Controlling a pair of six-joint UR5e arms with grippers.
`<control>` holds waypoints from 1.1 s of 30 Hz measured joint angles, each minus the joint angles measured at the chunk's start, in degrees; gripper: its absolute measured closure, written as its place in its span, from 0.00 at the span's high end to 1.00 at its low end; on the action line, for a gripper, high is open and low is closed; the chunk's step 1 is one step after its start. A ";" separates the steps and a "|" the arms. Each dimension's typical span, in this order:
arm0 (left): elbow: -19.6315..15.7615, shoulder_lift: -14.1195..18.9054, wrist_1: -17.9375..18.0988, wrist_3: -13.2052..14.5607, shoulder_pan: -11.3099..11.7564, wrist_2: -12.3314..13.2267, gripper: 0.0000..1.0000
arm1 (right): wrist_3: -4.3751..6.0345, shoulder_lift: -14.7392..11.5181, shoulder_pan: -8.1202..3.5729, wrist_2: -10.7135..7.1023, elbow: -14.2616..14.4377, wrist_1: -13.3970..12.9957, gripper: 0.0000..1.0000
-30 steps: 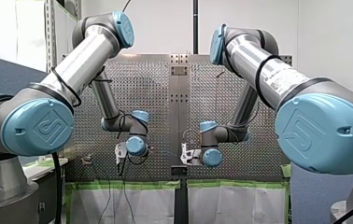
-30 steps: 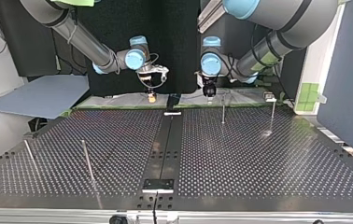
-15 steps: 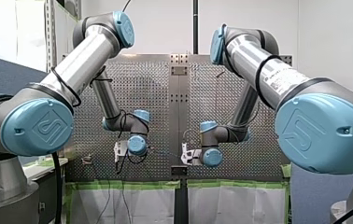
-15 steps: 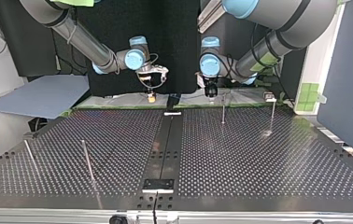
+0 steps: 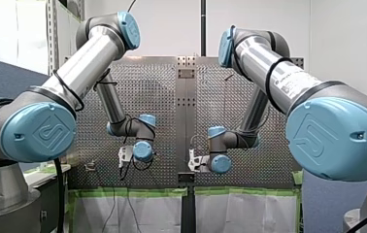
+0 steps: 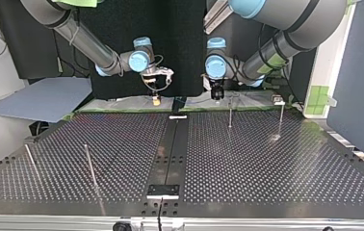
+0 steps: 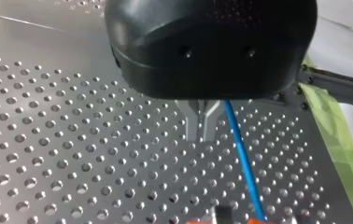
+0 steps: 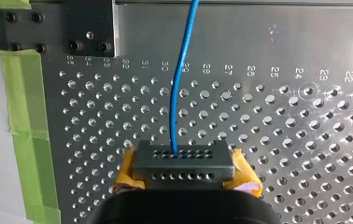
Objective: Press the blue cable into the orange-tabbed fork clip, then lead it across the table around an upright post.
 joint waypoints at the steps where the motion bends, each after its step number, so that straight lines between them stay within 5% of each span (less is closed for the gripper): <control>1: 0.00 0.02 -0.01 -0.03 0.00 0.16 0.00 | 0.00 0.01 0.00 0.00 0.00 0.04 0.00; 27: 0.37 0.07 -0.13 -1.92 -0.01 0.48 0.00 | 0.00 0.04 -0.01 0.08 -0.01 0.11 0.00; 29: 0.37 0.07 -0.13 -1.88 -0.01 0.49 0.05 | 0.00 0.04 -0.01 0.09 -0.01 0.08 0.00; 31: 0.37 0.08 -0.16 -1.80 -0.03 0.50 0.26 | 0.00 0.04 -0.01 0.10 -0.01 0.05 0.00; 33: 0.37 0.07 -0.37 -1.69 -0.06 0.46 0.33 | 0.00 0.04 -0.01 0.10 0.00 0.04 0.00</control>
